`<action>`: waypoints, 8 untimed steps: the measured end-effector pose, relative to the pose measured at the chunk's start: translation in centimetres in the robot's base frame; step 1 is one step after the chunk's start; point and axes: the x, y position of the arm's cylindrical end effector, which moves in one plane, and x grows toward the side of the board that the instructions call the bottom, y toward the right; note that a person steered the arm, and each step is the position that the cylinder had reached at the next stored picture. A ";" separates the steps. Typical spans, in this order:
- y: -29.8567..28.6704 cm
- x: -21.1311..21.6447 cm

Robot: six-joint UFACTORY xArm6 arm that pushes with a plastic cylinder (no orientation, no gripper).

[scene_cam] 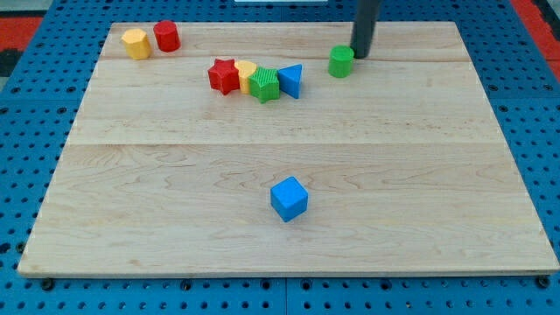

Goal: Move green circle towards the top center

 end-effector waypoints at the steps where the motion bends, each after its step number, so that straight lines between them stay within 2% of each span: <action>1: 1.9 1.8; 2: 2.5 5.6; 3: -2.0 5.1; 4: -5.6 1.5; 5: -6.2 1.3; 6: -3.3 2.5; 7: -1.2 -0.2; 8: -3.0 -2.0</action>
